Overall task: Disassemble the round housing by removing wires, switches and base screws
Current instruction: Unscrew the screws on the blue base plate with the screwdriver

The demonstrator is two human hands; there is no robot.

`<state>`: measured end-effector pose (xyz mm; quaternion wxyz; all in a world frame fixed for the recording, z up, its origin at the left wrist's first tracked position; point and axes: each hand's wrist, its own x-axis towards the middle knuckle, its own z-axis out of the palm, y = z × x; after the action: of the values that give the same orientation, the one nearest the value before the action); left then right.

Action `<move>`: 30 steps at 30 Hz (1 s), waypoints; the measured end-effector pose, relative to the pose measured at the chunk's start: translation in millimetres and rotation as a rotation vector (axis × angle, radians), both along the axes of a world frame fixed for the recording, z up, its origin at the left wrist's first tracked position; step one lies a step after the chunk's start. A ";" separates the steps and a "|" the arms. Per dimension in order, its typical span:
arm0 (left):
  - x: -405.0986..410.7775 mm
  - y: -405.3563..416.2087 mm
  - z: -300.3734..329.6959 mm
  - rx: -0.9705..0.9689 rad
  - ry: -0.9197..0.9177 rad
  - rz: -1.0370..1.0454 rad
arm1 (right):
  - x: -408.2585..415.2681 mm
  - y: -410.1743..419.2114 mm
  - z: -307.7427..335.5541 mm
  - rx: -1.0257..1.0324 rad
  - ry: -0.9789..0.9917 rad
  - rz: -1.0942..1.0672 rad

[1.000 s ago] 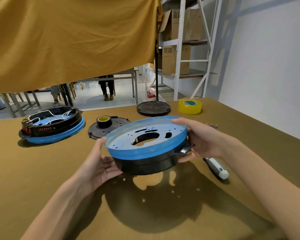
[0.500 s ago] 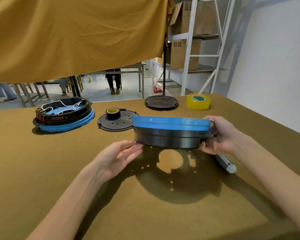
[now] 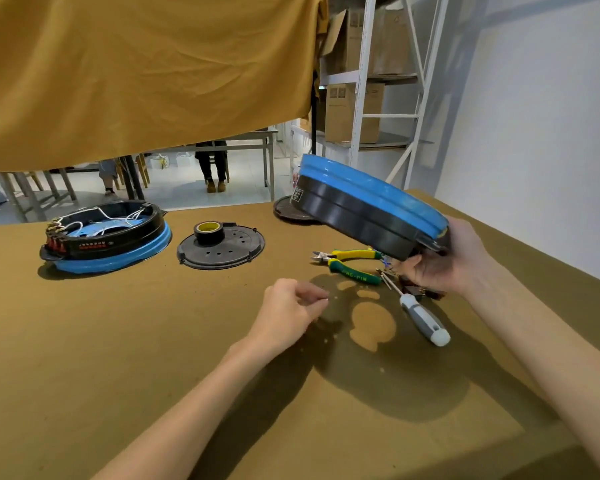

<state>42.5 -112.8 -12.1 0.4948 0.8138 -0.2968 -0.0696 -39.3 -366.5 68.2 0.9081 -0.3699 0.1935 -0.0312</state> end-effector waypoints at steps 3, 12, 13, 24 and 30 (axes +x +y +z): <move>3.0 -43.2 4.1 -0.033 -0.081 -0.003 | -12.7 -8.4 -5.1 0.067 0.032 -0.079; 3.7 -98.0 -0.9 -0.136 0.174 0.037 | -43.9 -31.6 -20.5 0.012 0.036 -0.284; 5.7 -90.9 3.5 -0.253 0.362 0.075 | -44.9 -32.1 -21.8 -0.022 0.025 -0.291; 8.2 22.3 39.4 -0.425 0.889 0.039 | -2.6 23.0 -40.2 -0.472 0.001 -0.125; 5.5 60.7 13.8 -0.480 0.872 0.238 | 5.1 48.7 -40.2 -0.761 0.073 0.144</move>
<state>48.0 -52.1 1.7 0.7502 0.6006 0.0243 -0.2755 -34.2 -317.9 28.0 0.6984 -0.6939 0.1738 -0.0238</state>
